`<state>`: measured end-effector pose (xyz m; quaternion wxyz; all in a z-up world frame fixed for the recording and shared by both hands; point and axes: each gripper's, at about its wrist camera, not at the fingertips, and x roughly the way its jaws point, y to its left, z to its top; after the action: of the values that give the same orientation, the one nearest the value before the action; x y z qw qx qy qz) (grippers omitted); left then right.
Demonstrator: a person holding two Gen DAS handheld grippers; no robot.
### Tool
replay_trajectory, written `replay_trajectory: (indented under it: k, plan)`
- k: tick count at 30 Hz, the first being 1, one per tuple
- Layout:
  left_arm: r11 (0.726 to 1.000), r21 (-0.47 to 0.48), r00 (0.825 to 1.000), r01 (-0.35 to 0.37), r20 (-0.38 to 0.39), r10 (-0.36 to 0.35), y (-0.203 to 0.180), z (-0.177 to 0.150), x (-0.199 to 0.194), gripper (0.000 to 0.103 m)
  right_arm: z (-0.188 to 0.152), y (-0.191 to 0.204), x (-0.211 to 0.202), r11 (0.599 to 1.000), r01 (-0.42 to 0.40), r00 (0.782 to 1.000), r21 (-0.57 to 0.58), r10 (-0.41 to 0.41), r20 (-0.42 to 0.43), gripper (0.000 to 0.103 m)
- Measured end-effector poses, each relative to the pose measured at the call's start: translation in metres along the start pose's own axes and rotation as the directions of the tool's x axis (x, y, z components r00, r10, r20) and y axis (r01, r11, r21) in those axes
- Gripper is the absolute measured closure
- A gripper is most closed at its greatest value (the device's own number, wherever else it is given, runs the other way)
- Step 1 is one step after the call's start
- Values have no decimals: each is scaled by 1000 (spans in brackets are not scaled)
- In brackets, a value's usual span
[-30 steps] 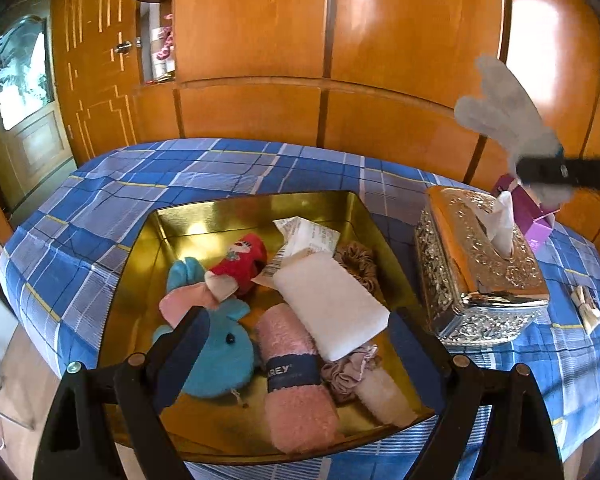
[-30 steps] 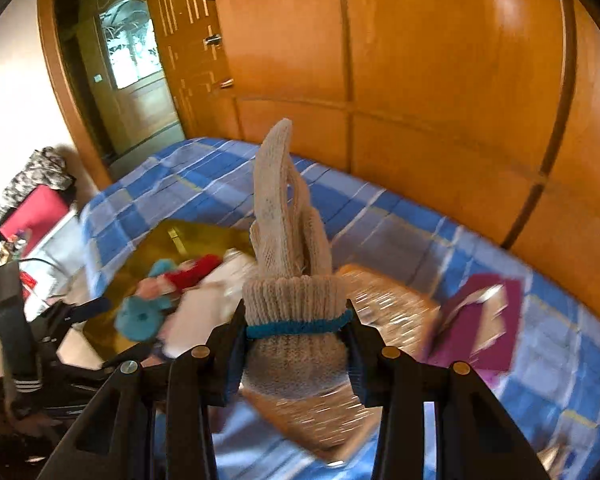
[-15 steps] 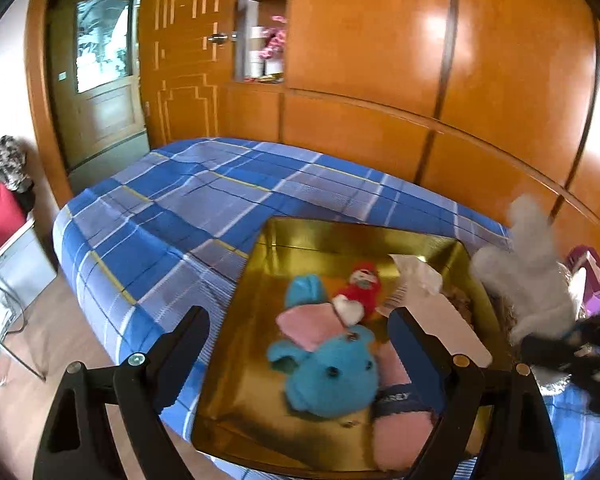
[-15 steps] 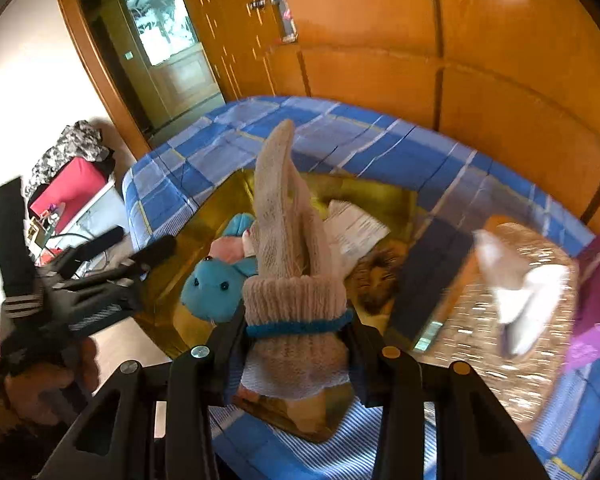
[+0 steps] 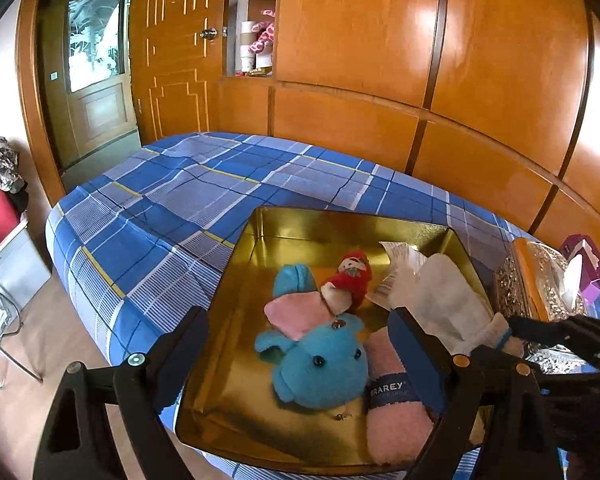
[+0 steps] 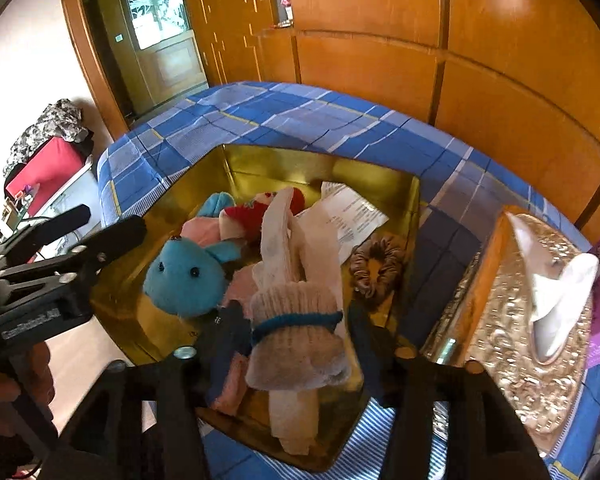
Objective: Organize soft objects
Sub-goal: 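Carry the white sock over the gold tray and lower it with the right tool, then move both tools back toward the white mesh roll and Tempo tissue pack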
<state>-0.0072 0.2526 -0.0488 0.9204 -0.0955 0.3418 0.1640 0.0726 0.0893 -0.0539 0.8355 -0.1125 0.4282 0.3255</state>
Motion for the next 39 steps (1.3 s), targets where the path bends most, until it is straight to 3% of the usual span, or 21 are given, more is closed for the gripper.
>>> replay_trajectory:
  k: [7,9,10,15,21,39]
  plan:
    - [1000,5,1000,3,3,-3,-3,-1,-2,12,-8,3,-27,1000,-3,997,-12,4,77,42]
    - [1000,5,1000,3,5,-3,-3,0,-2,12,-12,6,-30,999,-11,996,-30,14,94,55]
    - [1000,5,1000,4,5,-4,-3,0,-2,12,-13,8,-29,999,-6,995,-43,10,94,74]
    - [1000,7,1000,5,11,-5,-5,1,-5,12,-16,12,-6,997,32,998,-71,-29,50,81]
    - [1000,21,1000,18,4,-19,-12,-1,-6,11,-13,8,6,992,106,993,-65,-103,51,81]
    - [997,63,999,48,1,-48,-26,-6,-9,11,-19,2,-23,998,70,992,-1,-69,107,73]
